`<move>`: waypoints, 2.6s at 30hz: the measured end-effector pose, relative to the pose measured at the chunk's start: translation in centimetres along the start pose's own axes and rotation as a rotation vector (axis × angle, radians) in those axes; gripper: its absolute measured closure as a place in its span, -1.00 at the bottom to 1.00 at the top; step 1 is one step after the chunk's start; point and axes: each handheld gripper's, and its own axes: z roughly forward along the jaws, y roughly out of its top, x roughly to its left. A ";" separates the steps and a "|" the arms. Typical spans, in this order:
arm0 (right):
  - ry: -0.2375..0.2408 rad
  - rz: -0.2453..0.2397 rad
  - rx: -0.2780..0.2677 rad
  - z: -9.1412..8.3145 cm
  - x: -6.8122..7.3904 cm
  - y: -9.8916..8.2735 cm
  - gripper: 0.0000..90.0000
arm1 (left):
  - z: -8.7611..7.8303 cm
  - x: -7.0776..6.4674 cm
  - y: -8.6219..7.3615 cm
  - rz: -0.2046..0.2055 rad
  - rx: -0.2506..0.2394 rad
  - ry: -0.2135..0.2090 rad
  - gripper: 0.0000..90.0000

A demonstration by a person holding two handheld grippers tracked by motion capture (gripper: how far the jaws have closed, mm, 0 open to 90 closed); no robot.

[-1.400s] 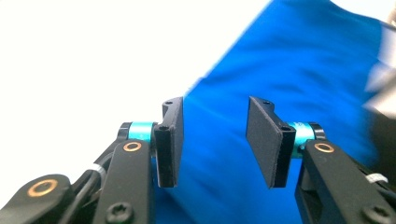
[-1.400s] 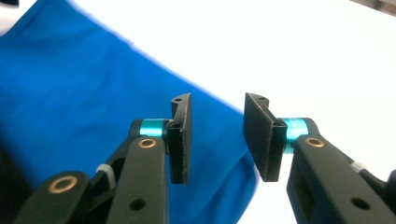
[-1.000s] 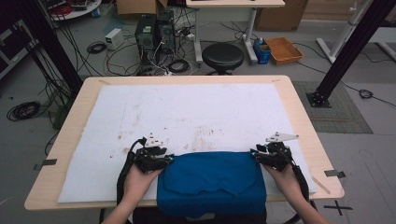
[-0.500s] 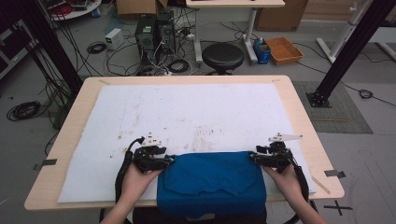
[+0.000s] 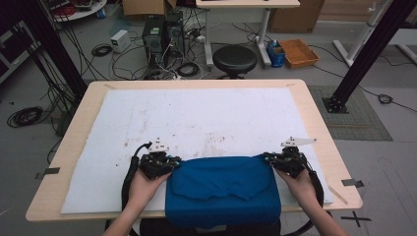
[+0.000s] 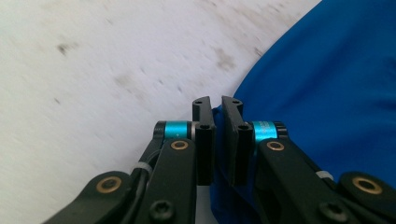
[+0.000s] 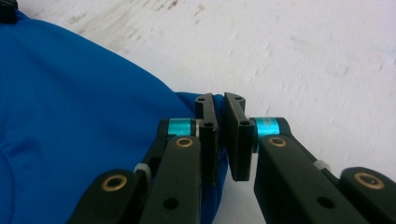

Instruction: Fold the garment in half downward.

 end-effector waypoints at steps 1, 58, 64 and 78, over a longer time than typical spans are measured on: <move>-0.009 -0.009 -0.006 0.3 -0.2 0.5 0.89 | 0.1 0.3 0.5 0.011 -0.002 0.010 0.87; -0.092 0.000 0.057 3.3 -1.2 1.9 0.91 | 2.2 2.5 1.6 -0.094 0.022 0.125 0.96; -0.081 -0.006 0.004 1.9 -1.1 2.1 0.91 | 1.6 2.2 1.9 -0.088 -0.007 0.112 0.97; -0.051 -0.039 0.001 -1.4 0.3 1.4 0.91 | -2.3 0.0 1.7 -0.096 -0.053 -0.021 0.97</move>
